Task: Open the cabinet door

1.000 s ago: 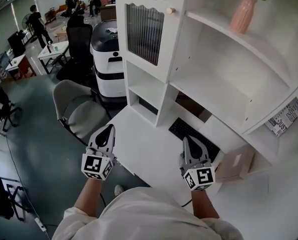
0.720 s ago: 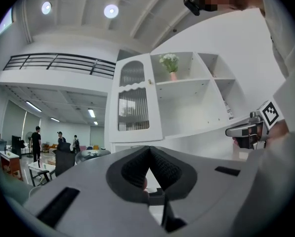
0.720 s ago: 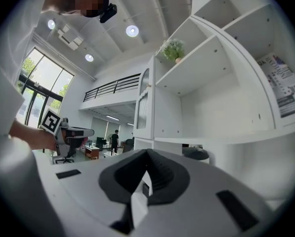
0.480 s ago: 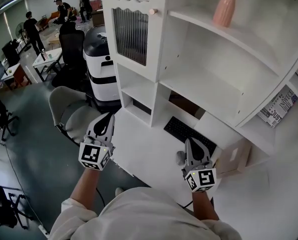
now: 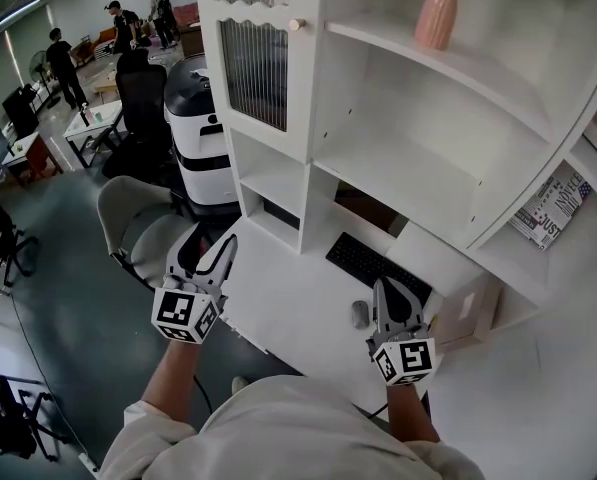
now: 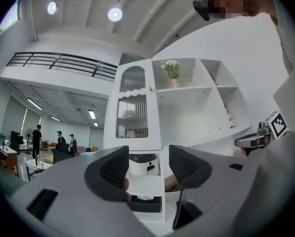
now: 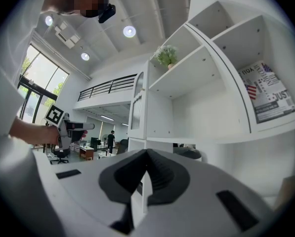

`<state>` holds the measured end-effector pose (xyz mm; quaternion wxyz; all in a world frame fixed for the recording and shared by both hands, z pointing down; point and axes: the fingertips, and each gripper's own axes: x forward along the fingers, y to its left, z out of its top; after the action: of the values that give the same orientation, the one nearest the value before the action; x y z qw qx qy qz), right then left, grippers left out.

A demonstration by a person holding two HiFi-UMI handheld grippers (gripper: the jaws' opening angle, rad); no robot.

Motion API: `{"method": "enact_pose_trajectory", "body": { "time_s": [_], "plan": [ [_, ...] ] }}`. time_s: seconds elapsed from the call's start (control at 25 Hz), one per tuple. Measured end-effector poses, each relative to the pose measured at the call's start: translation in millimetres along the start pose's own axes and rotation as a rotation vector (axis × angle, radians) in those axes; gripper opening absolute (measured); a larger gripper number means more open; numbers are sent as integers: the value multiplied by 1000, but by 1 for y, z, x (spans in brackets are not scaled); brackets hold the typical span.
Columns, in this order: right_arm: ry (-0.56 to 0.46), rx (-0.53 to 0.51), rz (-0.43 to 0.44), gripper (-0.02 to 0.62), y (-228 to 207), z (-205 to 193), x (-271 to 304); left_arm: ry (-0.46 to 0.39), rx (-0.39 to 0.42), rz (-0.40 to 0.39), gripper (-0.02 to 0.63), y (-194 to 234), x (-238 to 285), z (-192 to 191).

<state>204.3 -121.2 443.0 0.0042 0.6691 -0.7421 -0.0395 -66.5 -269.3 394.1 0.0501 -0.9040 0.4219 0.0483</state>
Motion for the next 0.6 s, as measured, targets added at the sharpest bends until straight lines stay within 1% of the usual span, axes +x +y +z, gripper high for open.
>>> {"method": "enact_pose_trajectory", "body": {
  "time_s": [0.2, 0.36, 0.6],
  "plan": [
    [-5, -2, 11, 3, 3, 2, -3, -11, 8, -5, 253, -3, 2, 10],
    [-11, -7, 15, 3, 4, 5, -8, -28, 38, -18, 250, -7, 9, 24],
    [-17, -8, 3, 3, 1, 9, -17, -66, 90, -46, 247, -12, 21, 55]
  ]
}}
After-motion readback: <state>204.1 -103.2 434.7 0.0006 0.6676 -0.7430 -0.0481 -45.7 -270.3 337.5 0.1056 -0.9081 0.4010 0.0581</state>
